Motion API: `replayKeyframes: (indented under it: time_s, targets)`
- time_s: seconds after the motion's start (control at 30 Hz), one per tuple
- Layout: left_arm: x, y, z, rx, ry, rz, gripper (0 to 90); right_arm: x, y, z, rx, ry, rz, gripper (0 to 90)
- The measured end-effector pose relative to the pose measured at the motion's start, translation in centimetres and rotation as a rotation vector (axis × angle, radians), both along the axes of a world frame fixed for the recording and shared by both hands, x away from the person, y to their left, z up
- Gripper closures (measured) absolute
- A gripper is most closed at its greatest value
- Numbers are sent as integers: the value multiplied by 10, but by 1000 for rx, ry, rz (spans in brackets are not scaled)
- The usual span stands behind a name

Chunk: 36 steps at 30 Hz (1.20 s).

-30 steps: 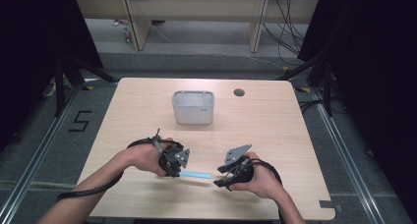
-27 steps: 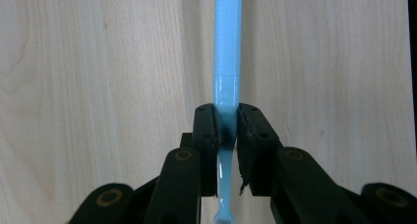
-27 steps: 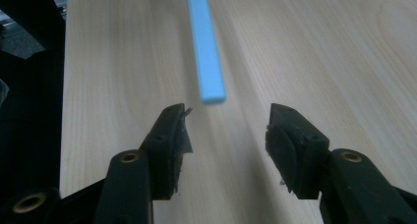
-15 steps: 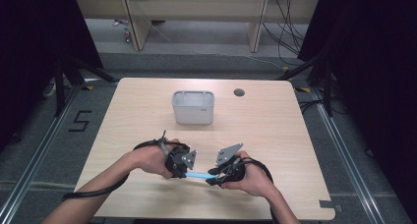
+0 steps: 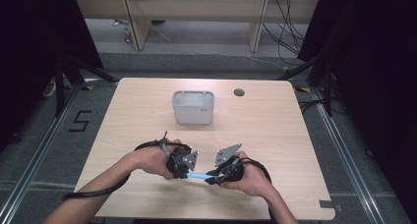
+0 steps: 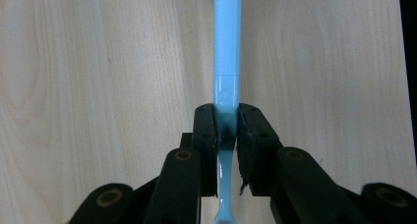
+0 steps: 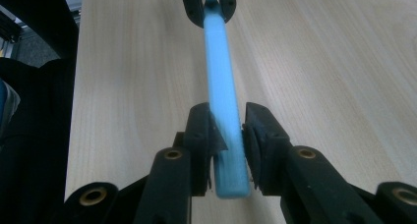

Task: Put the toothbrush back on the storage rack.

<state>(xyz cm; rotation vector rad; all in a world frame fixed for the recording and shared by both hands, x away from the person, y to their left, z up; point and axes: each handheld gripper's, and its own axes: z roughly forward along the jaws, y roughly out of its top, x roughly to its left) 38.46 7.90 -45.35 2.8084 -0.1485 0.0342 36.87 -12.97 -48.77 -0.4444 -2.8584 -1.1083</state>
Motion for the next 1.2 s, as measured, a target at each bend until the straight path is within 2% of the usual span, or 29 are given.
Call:
replayKeyframes:
  time_s: [0.07,0.1,0.17,0.23,0.27,0.33,0.4,0.43,0.47,0.53,0.57,0.67,0.7,0.73,0.8,0.83,0.87,0.9,0.93,0.97,1.03,1.07,1.1,1.13,1.17,1.2]
  targets:
    - [0,0,0,-2,-6,-2,781,0,1,0,1,8,0,728]
    - [0,-1,1,-6,-1,1,781,3,1,0,13,-18,23,728]
    - [1,-1,3,8,-17,-16,781,2,1,0,15,-15,24,732]
    - [-1,-2,3,-8,-13,-6,781,3,1,0,12,-21,33,756]
    - [0,-2,4,9,-24,-22,781,2,1,0,16,-22,34,762]
    - [-2,-2,3,-7,-11,-10,781,1,1,0,12,-11,36,773]
    - [-3,-2,3,-3,-27,-18,780,-1,1,1,8,-10,39,782]
    - [-3,-2,4,-6,-35,-17,780,-4,2,2,7,1,17,784]
    - [-2,-2,5,-1,-51,-28,778,-1,2,2,20,-43,51,784]
    - [-3,0,8,-38,-71,-5,754,-3,0,4,10,-44,12,786]
    - [-4,2,9,-59,-82,3,724,-3,-1,4,21,-48,14,786]
    - [-8,11,15,-151,-122,50,668,-3,-7,7,18,-73,-35,787]
    - [-9,14,17,-194,-135,73,659,-4,-9,7,22,-60,-62,786]
    - [-10,18,18,-243,-140,102,645,-3,-12,7,28,-73,-74,787]
    - [-11,25,19,-307,-155,140,619,-3,-17,6,42,-86,-136,786]
    - [-12,28,18,-334,-161,168,598,-2,-20,6,48,-98,-158,786]
    - [-12,31,17,-337,-163,173,587,-2,-22,5,59,-104,-181,786]
    - [-13,34,14,-372,-163,196,565,-2,-24,4,75,-118,-207,786]
    - [-12,37,12,-378,-166,204,538,-3,-26,5,77,-116,-239,786]
    - [-12,39,8,-396,-148,241,520,-3,-28,4,89,-127,-261,786]
    - [-12,43,1,-426,-138,277,476,-4,-30,3,116,-147,-296,787]
    - [-12,45,-2,-419,-132,287,466,-4,-31,3,122,-153,-318,787]
    - [-12,46,-6,-432,-126,309,450,-5,-32,2,130,-156,-345,787]
    - [-13,46,-9,-457,-121,332,435,-4,-33,2,133,-169,-345,787]
    - [-11,47,-10,-452,-118,340,423,-5,-32,2,148,-156,-364,787]
    - [-12,46,-13,-485,-100,379,408,-5,-32,2,158,-165,-375,787]
